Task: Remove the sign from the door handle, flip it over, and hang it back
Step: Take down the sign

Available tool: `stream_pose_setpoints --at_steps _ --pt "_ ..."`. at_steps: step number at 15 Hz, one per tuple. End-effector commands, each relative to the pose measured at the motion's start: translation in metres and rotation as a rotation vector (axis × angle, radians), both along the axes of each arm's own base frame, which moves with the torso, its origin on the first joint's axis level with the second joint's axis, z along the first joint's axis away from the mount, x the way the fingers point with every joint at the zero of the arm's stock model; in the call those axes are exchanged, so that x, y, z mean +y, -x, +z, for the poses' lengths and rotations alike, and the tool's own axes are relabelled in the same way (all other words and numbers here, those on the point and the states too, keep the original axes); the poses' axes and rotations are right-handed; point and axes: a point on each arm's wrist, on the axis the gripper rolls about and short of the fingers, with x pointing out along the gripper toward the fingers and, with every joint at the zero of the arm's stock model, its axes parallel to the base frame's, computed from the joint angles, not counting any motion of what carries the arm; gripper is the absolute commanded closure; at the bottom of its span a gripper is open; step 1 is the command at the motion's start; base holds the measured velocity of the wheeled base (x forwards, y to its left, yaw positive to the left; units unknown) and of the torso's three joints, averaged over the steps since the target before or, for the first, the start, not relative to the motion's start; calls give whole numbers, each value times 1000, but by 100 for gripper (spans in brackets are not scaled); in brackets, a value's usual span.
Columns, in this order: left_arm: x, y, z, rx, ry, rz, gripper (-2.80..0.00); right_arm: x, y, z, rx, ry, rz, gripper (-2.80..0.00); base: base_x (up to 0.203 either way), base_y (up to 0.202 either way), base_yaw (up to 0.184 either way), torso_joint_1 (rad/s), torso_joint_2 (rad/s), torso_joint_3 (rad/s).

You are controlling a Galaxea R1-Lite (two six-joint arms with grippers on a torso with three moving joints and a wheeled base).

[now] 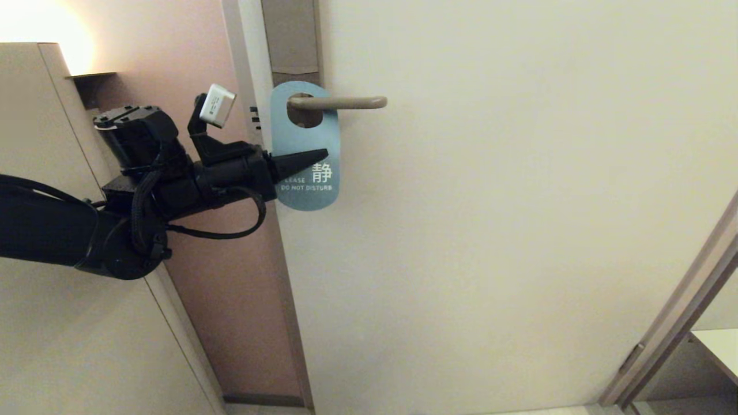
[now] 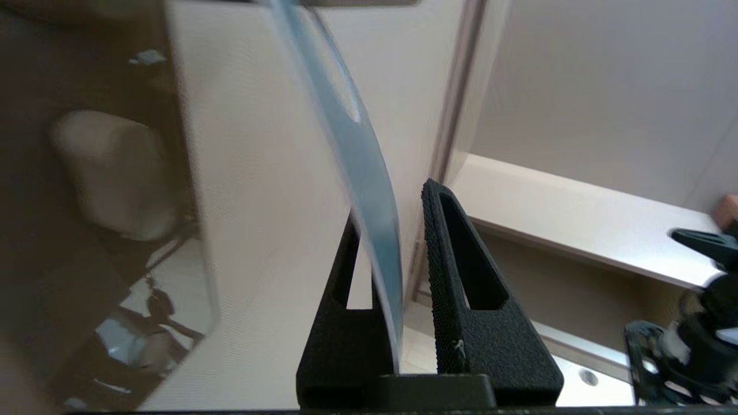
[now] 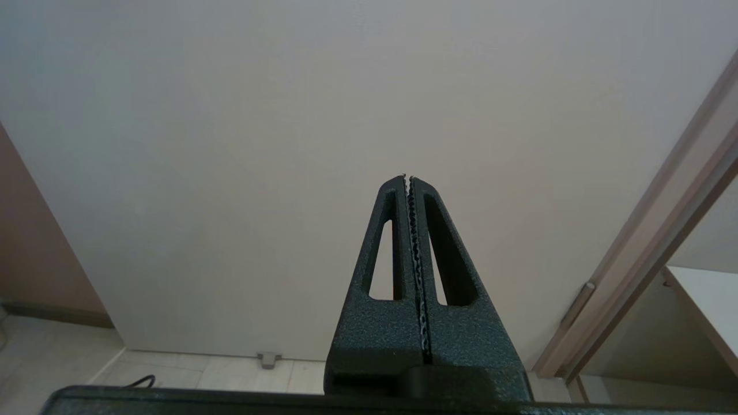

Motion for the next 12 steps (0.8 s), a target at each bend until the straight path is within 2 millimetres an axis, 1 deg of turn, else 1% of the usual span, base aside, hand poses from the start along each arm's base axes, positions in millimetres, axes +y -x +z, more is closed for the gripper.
stream_pose_setpoints --at_steps 1,7,12 --pt "0 3 5 -16 5 3 0 0 0 0 0 1 1 0 0 0 0 0 0 0" --pt "4 19 7 -9 3 7 0 0 0 0 1 0 1 0 0 0 0 0 0 0" --pt "6 21 6 -7 2 15 0 0 0 0 0 0 1 0 0 0 0 0 0 0"
